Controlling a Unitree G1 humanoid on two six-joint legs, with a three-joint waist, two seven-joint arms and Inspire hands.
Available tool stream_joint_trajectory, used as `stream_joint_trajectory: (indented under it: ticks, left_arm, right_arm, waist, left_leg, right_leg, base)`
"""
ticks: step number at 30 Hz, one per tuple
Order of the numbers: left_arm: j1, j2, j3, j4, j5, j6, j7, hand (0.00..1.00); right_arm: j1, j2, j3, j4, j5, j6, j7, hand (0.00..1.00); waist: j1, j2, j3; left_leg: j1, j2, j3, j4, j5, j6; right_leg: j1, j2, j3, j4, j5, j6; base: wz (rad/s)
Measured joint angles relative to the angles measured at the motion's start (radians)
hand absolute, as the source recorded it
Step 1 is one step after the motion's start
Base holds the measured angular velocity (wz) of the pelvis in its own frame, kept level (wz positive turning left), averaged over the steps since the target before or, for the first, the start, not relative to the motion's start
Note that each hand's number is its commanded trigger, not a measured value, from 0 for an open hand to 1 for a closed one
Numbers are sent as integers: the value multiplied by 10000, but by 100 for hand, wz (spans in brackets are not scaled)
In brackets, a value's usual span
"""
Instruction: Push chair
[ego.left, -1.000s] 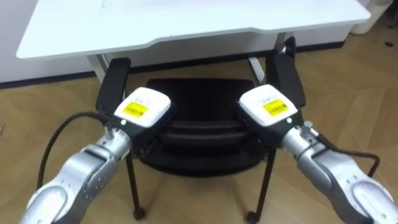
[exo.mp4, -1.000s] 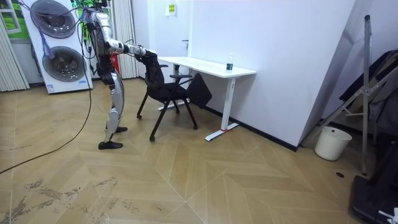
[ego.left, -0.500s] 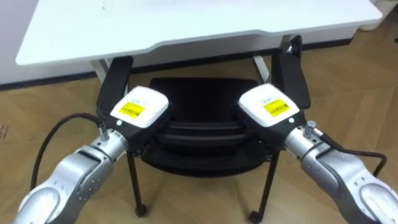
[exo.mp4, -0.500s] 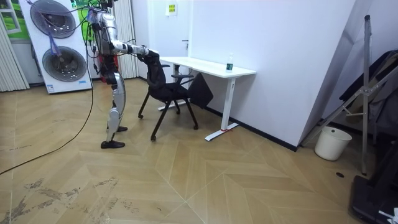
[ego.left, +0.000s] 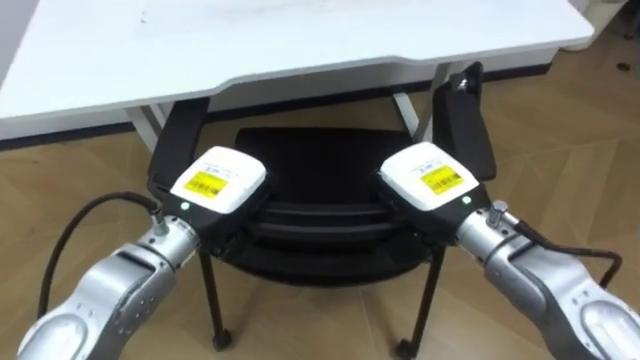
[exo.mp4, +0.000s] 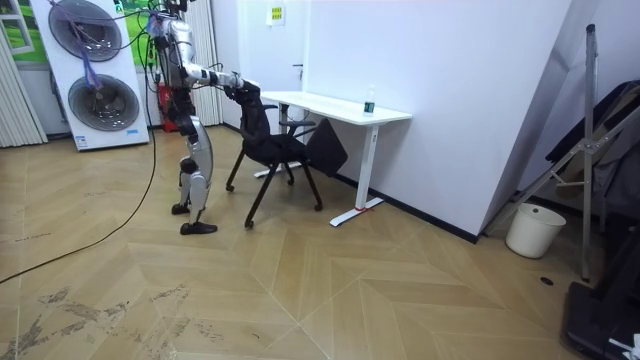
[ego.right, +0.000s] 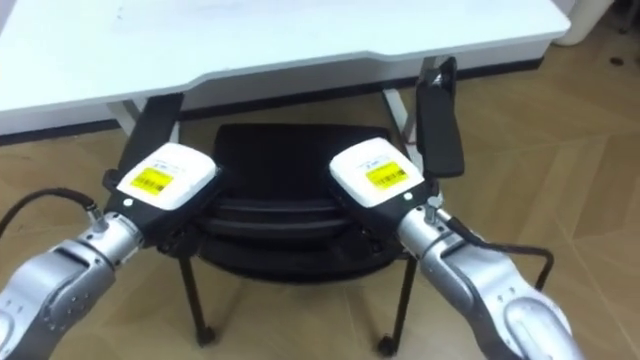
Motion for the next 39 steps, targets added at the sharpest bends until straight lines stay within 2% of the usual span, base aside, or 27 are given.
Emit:
stream_joint_trajectory:
  ticks: [1, 2, 4, 6, 8, 11, 13, 17, 24, 27, 33, 35, 37, 39]
  left_arm:
    - [-37, 6, -37, -54, 38, 11, 32, 40]
    - [-37, 2, -110, -83, 117, 45, 0, 0]
    - [-10, -51, -283, -82, 330, 232, -184, 0]
    - [20, -68, -431, -47, 528, 489, -463, 0]
    - [-126, -115, -405, -64, 509, 640, -548, 0]
    - [-274, -278, -319, -246, 480, 631, -630, 0]
    - [-274, -404, -244, -424, 455, 624, -632, 0]
    - [-274, -747, 334, -555, 460, 547, -632, 0]
    - [-269, -808, 362, -553, 449, 466, -582, 0]
    - [-271, -809, 364, -554, 491, 395, -534, 0]
    - [-284, -745, 482, -550, 491, 258, -532, 0]
    - [-358, -553, 592, -550, 490, -103, -519, 0]
    - [-428, -395, 962, -551, 462, -465, -494, 0]
    - [-612, 17, 1334, -551, 374, -729, -299, 0]
  right_arm:
    - [13, 15, -29, 5, 13, 48, 12, 0]
    - [23, -21, -37, 3, 53, 61, 108, 0]
    - [85, -36, -221, -48, 574, 36, 291, 0]
    - [240, -16, -236, -418, 1110, 26, 471, 0]
    - [436, 169, -278, -1010, 2229, 195, 469, 0]
    - [216, 496, -520, -1566, 3331, 242, 238, 0]
    - [12, 511, -544, -1572, 3659, 278, 87, 0]
    - [-29, 633, -640, -1617, 3799, 466, 84, 0]
    - [-94, 857, -941, -1668, 3907, 665, 39, 0]
    - [-562, 870, -1112, -1706, 3901, 610, 38, 0]
    - [-1632, 832, -1750, -1705, 3873, 368, -735, 0]
    - [-1718, 814, -2062, -1661, 3865, -51, -1273, 0]
    - [-1880, 761, -2448, -1468, 3751, -308, -1693, 0]
    - [-2177, 444, -2731, -1279, 3714, -322, -2207, 0]
  waist:
    - [-197, -180, 75]
    - [-352, -318, 37]
    - [-338, -363, 21]
    - [-349, -346, 30]
    - [-326, -337, 27]
    - [-290, -271, 6]
    - [-265, -245, -9]
    - [-268, -234, -11]
    - [-254, -235, -17]
    - [-263, -239, -19]
    - [-302, -254, -21]
    - [-299, -266, -13]
    - [-289, -256, -8]
    - [-283, -240, 2]
  left_leg:
    - [-70, -159, 150, -260, 226, 371]
    - [-13, -170, 333, -379, 486, 410]
    - [215, -173, 578, -421, 541, 456]
    - [328, -186, 608, -400, 535, 464]
    - [426, -240, 691, -436, 533, 467]
    - [735, -240, 659, -484, 522, 481]
    - [835, -228, 636, -522, 497, 511]
    - [868, -215, 640, -470, 497, 511]
    - [859, -214, 665, -490, 499, 512]
    - [853, -215, 664, -488, 499, 512]
    - [857, -222, 582, -438, 499, 512]
    - [855, -230, 453, -437, 499, 511]
    - [851, -244, 378, -436, 500, 509]
    - [849, -245, 339, -423, 505, 504]
  right_leg:
    - [224, 9, 295, -214, 6, 32]
    - [304, 24, 448, -366, 80, 150]
    - [509, 152, 592, -723, 219, 260]
    - [791, 200, 577, -1147, 398, 279]
    - [995, 250, 605, -1435, 519, 305]
    - [1358, 259, 539, -1503, 518, 310]
    - [1514, 277, 462, -1584, 517, 322]
    - [1558, 302, 471, -1592, 516, 334]
    - [1566, 307, 469, -1605, 537, 339]
    - [1565, 306, 455, -1601, 537, 339]
    - [1612, 302, 408, -1597, 542, 332]
    - [1665, 302, 278, -1621, 544, 328]
    - [1757, 300, 209, -1746, 551, 335]
    - [1785, 297, 164, -1747, 552, 334]
  base:
    - [56]
    - [39]
    - [-14]
    - [-22]
    - [0]
    - [7]
    - [11]
    - [0]
    - [1]
    - [1]
    - [2]
    - [15]
    - [12]
    - [9]
